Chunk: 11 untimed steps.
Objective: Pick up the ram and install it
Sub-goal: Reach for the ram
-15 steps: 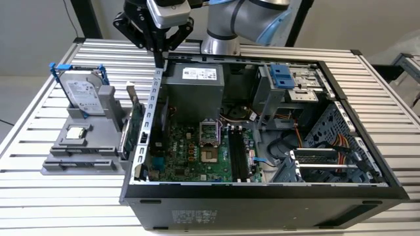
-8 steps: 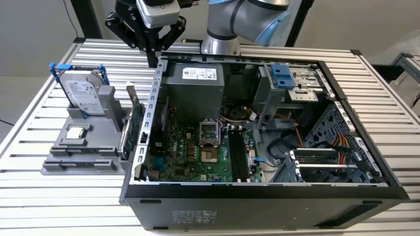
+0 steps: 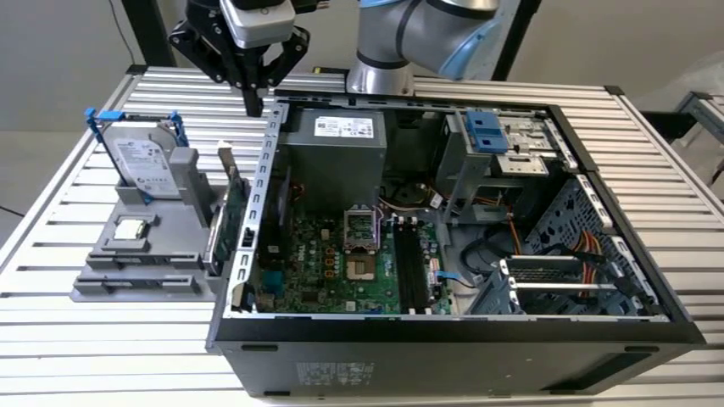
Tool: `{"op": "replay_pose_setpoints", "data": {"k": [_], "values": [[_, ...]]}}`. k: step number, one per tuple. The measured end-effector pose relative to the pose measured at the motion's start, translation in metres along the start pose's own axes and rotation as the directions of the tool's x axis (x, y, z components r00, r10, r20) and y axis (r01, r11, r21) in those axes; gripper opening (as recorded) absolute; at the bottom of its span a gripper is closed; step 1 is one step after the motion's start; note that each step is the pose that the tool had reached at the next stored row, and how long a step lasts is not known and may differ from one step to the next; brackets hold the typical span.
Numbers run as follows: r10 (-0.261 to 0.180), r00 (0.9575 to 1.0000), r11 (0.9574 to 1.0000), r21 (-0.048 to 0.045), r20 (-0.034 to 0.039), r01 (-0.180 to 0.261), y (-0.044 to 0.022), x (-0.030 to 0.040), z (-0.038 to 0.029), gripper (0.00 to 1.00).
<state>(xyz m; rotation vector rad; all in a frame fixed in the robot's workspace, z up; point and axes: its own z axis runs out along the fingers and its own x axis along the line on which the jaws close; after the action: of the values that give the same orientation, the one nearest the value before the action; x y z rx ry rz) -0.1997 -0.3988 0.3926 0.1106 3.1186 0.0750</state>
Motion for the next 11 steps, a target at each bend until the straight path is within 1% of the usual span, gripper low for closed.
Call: {"op": "replay_pose_setpoints", "data": {"k": [11], "values": [[0.000,1.0000,1.0000,0.0001,-0.0008,0.000,-0.0010,0.0136,-0.0003,0.00]]}}
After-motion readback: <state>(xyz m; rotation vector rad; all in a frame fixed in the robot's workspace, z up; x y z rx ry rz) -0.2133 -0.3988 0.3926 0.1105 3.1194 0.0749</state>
